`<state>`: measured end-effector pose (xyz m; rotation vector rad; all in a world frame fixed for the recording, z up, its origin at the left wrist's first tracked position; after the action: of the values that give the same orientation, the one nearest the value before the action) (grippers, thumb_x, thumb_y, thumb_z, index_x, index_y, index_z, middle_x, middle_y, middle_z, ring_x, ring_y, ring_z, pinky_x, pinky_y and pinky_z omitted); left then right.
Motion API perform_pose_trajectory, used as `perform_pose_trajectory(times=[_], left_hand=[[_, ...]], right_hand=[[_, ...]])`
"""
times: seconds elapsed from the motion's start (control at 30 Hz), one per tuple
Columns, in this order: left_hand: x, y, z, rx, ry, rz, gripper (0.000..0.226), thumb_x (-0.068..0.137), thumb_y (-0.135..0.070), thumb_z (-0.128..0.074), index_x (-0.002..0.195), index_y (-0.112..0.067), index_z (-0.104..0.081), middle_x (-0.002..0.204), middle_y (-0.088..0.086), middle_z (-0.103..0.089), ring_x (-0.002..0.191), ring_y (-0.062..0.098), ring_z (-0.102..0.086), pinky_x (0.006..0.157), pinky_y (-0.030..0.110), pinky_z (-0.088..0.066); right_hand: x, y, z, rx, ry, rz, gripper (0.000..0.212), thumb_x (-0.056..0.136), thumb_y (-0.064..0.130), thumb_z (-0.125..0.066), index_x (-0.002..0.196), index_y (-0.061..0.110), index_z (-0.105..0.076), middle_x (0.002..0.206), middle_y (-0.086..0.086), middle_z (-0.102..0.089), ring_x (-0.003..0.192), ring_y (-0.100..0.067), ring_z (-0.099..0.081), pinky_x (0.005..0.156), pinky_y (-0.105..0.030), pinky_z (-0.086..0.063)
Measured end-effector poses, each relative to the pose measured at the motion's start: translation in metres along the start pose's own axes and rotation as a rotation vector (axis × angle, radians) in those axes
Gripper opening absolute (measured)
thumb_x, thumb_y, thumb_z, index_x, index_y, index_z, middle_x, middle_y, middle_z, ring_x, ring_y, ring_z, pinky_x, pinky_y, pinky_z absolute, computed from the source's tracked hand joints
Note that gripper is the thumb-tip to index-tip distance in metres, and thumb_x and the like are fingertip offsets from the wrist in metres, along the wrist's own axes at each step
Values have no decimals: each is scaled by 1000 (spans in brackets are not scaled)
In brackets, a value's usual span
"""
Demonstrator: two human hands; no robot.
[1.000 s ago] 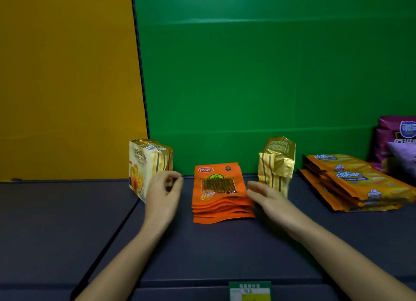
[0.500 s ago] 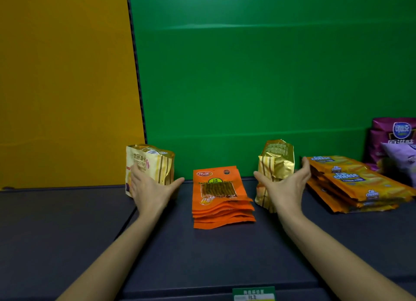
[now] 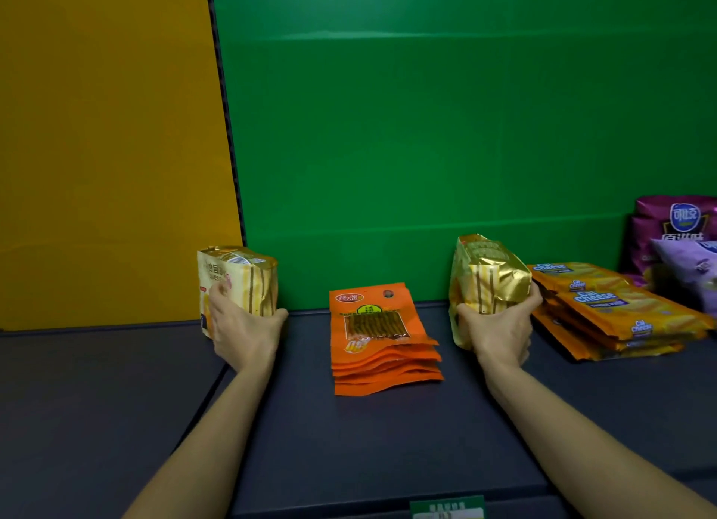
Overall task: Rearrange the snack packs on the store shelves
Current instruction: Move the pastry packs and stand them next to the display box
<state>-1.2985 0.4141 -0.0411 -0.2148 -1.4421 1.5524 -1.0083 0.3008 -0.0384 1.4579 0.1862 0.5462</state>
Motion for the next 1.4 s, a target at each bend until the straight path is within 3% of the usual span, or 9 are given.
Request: perform_pose_trajectory(times=[0.27,0.5,0.63,0.7,0.77,0.9,1.07,1.17,1.4], left_hand=[[5,8,27,-122,-99,202,73,69,-28,-76,129,-10,-39,127,17,-55,113,39,-54,93,49,-41],[10,10,53,-240,-160,270,46,78,-30,-68,110,-4,-49,115,22,-61,108,40,-56,94,50,-41],[13,1,82,-411,-188,178,35,80,-25,-66,108,-6,-55,104,15,-62,93,28,-59,83,32,-42],[14,-8,93,-513,-150,75,24,80,-20,-65,100,-15,-53,90,-1,-58,70,8,-52,64,20,-40],[13,-22,103,-629,-110,29,23,77,-20,-68,90,-25,-51,84,-12,-55,70,-2,-50,62,12,-43],[-3,-61,112,-886,-33,16,29,66,-23,-73,86,-34,-55,94,-13,-64,95,12,-65,91,38,-53],[-57,-116,83,-1091,206,115,26,73,-16,-70,91,-27,-56,89,-8,-72,86,11,-71,88,51,-53],[-100,-150,56,-1125,381,193,50,68,-20,-72,116,-15,-60,116,7,-69,100,23,-69,88,54,-52],[-222,-232,-9,-1162,659,241,53,74,-19,-66,125,-14,-58,123,9,-65,104,25,-66,78,48,-57]], right_hand=[[8,-7,5,-37,-19,-96,74,67,27,-79,128,6,-42,128,-21,-55,120,-42,-50,100,-52,-39],[12,-6,18,159,-59,-76,55,69,37,-78,110,8,-55,119,-16,-61,115,-38,-53,95,-44,-41],[13,1,32,261,-41,-3,42,69,30,-79,100,12,-57,101,-6,-62,105,-31,-58,86,-34,-41],[15,5,41,319,-14,27,39,68,29,-79,96,17,-54,97,-2,-60,101,-27,-60,85,-32,-43],[18,11,52,385,35,42,41,67,28,-80,98,21,-54,99,-1,-63,100,-26,-61,90,-36,-47],[22,21,82,503,150,61,33,68,22,-80,90,28,-56,104,-1,-67,98,-22,-65,92,-40,-51],[37,24,148,573,189,70,33,68,17,-79,94,25,-61,107,-5,-71,93,-21,-68,87,-39,-54],[51,22,203,607,203,64,40,71,13,-77,108,20,-61,104,-4,-72,84,-17,-71,79,-37,-58],[97,-8,353,567,117,102,32,72,12,-75,100,21,-62,92,1,-72,66,-5,-71,64,-23,-60]])
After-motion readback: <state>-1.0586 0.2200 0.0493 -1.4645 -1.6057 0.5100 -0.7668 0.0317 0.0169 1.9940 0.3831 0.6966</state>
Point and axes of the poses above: each hand's wrist, its own x-axis towards the middle knuckle, its own z-axis out of the back of the hand, y = z × x, the point moved 3 cm from there along x, towards the middle knuckle
